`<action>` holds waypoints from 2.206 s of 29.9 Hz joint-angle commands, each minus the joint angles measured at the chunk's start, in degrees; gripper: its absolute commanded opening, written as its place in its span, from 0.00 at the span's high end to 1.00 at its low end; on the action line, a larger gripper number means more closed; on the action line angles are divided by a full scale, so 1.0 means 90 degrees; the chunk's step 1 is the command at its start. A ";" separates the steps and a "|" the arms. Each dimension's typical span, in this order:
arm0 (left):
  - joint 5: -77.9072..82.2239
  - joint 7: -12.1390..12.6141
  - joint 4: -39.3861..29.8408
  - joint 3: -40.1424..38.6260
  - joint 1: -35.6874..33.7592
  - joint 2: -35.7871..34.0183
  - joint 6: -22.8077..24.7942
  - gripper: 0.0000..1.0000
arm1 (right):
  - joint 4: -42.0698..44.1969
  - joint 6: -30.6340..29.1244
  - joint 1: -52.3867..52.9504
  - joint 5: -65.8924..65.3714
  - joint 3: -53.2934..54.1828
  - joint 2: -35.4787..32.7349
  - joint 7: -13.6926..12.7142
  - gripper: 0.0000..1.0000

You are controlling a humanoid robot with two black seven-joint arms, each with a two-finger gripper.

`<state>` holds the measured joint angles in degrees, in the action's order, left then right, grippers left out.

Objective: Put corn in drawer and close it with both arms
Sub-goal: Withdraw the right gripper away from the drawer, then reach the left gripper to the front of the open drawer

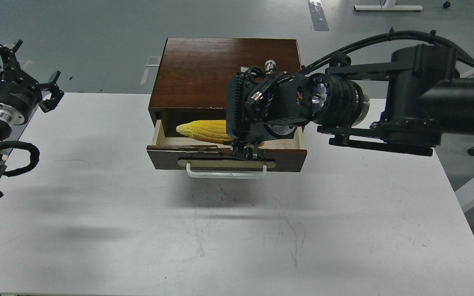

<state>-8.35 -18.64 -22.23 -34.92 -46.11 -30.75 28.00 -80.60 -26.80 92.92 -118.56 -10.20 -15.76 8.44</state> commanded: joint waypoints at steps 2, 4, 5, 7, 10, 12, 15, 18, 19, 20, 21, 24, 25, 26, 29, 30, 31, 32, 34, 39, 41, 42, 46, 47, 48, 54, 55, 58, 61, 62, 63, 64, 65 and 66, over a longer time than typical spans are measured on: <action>-0.0039 0.0001 -0.0001 -0.0006 -0.0032 -0.0089 0.0000 0.02 | 0.0029 0.0008 -0.0003 0.0039 0.0010 -0.0104 0.0009 0.19; -0.0039 0.0001 -0.0001 -0.0016 -0.0052 -0.0089 0.0000 0.02 | 0.0059 0.0009 -0.0003 0.0039 0.0059 -0.0153 0.0019 0.19; -0.0039 0.0001 -0.0001 -0.0026 -0.0062 -0.0089 0.0000 0.02 | 0.0155 0.0047 0.0017 0.0087 0.0175 -0.0172 0.0019 0.19; -0.0039 0.0010 -0.0001 -0.0045 -0.0081 -0.0099 0.0000 0.02 | 0.0342 0.0096 0.0017 0.0253 0.0420 -0.0182 0.0019 0.17; 0.0019 0.0069 -0.0117 -0.0006 -0.0198 -0.0109 0.0000 0.03 | 0.0849 0.0116 0.0027 0.0926 0.0966 -0.0192 0.0097 0.05; 0.0165 0.0079 -0.0361 0.0062 -0.0315 -0.0148 0.0000 0.05 | 0.1306 0.0106 0.0017 0.1792 0.1346 -0.0289 0.0155 0.04; 0.0836 0.0040 -0.0508 0.0043 -0.0481 -0.0274 0.0000 0.11 | 0.1727 0.0106 0.0007 0.2768 0.1562 -0.0503 0.0156 0.02; 0.1560 0.0010 -0.0780 0.0033 -0.0822 -0.0294 0.0000 0.15 | 0.2098 0.0116 0.0007 0.4057 0.1670 -0.0835 0.0156 0.02; 0.1669 0.0010 -0.0840 0.0042 -0.0891 -0.0284 0.0000 0.15 | 0.2148 0.0106 0.0007 0.4333 0.1680 -0.0923 0.0156 0.01; 0.1786 0.0010 -0.0908 0.0043 -0.0969 -0.0284 0.0000 0.16 | 0.2197 0.0087 0.0017 0.4587 0.1680 -0.1031 0.0156 0.00; 0.1913 0.0010 -0.0967 0.0043 -0.1067 -0.0275 0.0000 0.18 | 0.2226 0.0077 0.0017 0.4841 0.1680 -0.1119 0.0156 0.00; 0.2616 0.0001 -0.1464 0.0043 -0.1565 -0.0255 0.0000 0.31 | 0.2499 0.0057 -0.0051 0.6071 0.1553 -0.1626 0.0156 0.00; 0.2917 0.0001 -0.1707 0.0043 -0.1769 -0.0236 0.0000 0.35 | 0.2655 0.0048 -0.0187 0.6499 0.1543 -0.1753 0.0156 0.00; 0.3075 0.0001 -0.1806 0.0043 -0.1867 -0.0216 0.0000 0.37 | 0.2734 0.0048 -0.0285 0.6668 0.1553 -0.1803 0.0156 0.00; 0.4010 -0.0019 -0.2303 0.0043 -0.2229 -0.0002 0.0000 0.51 | 0.3230 0.0077 -0.0704 0.7428 0.1738 -0.2007 0.0165 0.00; 0.4265 -0.0019 -0.2421 0.0043 -0.2278 0.0037 0.0000 0.55 | 0.3358 0.0067 -0.0783 0.7663 0.1787 -0.2047 0.0165 0.00; 0.4683 -0.0058 -0.2606 0.0033 -0.2346 0.0106 0.0000 0.63 | 0.3582 0.0067 -0.0938 0.8159 0.1845 -0.2096 0.0175 0.00; 0.4900 -0.0097 -0.2714 0.0033 -0.2366 0.0145 0.0000 0.70 | 0.3710 0.0067 -0.1037 0.8454 0.1884 -0.2106 0.0185 0.00; 0.5523 -0.0262 -0.3035 0.0042 -0.2396 0.0213 0.0000 0.86 | 0.4099 0.0028 -0.1290 0.9368 0.1962 -0.2125 0.0204 0.00; 0.7439 -0.0400 -0.4305 0.0062 -0.2337 0.0155 0.0000 1.00 | 0.5116 -0.0134 -0.1779 1.1042 0.2167 -0.2126 0.0224 0.00; 0.8180 -0.0488 -0.5036 0.0120 -0.2259 0.0087 0.0000 1.00 | 0.5729 -0.0134 -0.2149 1.2084 0.2489 -0.2067 0.0224 0.00; 0.8348 -0.0488 -0.5223 0.0169 -0.2249 0.0077 0.0000 1.00 | 0.5858 -0.0134 -0.2267 1.2360 0.2577 -0.2057 0.0214 0.00; 0.9120 -0.0488 -0.6074 0.0491 -0.2240 -0.0099 0.0000 1.00 | 0.6211 -0.0134 -0.2892 1.3777 0.3163 -0.2038 0.0204 0.00; 0.9237 -0.0488 -0.6191 0.0588 -0.2240 -0.0128 0.0000 1.00 | 0.6221 -0.0134 -0.3009 1.3943 0.3261 -0.2038 0.0214 0.00; 0.9461 -0.0488 -0.6385 0.0812 -0.2249 -0.0167 0.0000 1.00 | 0.6221 -0.0134 -0.3271 1.4245 0.3475 -0.2028 0.0214 0.00; 1.0438 -0.0497 -0.6817 0.1545 -0.2230 -0.0148 0.0000 1.00 | 0.6231 -0.0134 -0.4414 1.4882 0.4694 -0.1638 0.0214 0.00; 1.0633 -0.0488 -0.6904 0.1711 -0.2230 -0.0109 0.0000 1.00 | 0.6231 -0.0134 -0.4620 1.4892 0.4958 -0.1560 0.0214 0.00; 1.1258 -0.0497 -0.7187 0.2014 -0.2230 -0.0089 0.0000 1.00 | 0.6279 -0.0134 -0.4895 1.4892 0.5292 -0.1471 0.0214 0.00; 1.1922 -0.0488 -0.7481 0.2483 -0.2239 -0.0079 0.0000 1.00 | 0.6338 -0.0134 -0.4963 1.4892 0.5352 -0.1442 0.0224 0.00; 1.2359 -0.0488 -0.7481 0.2745 -0.2240 -0.0070 0.0000 1.00 | 0.6406 -0.0134 -0.4963 1.4892 0.5352 -0.1442 0.0224 0.00; 1.2837 -0.0497 -0.7481 0.2931 -0.2240 -0.0070 0.0000 1.00 | 0.6455 -0.0134 -0.4964 1.4892 0.5371 -0.1442 0.0224 0.00; 1.3054 -0.0497 -0.7481 0.3001 -0.2240 -0.0079 0.0000 1.00 | 0.6465 -0.0134 -0.4954 1.4892 0.5381 -0.1432 0.0224 0.00; 1.3240 -0.0497 -0.7481 0.3060 -0.2230 -0.0079 0.0000 1.00 | 0.6465 -0.0134 -0.4944 1.4892 0.5391 -0.1442 0.0224 0.00; 1.3484 -0.0497 -0.7481 0.3195 -0.2230 -0.0089 0.0000 1.00 | 0.6465 -0.0134 -0.4944 1.4892 0.5420 -0.1442 0.0214 0.00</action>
<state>106.83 -23.10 -89.44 -8.96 -66.20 -31.42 28.00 -22.69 -27.99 48.35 15.47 38.13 -28.74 10.45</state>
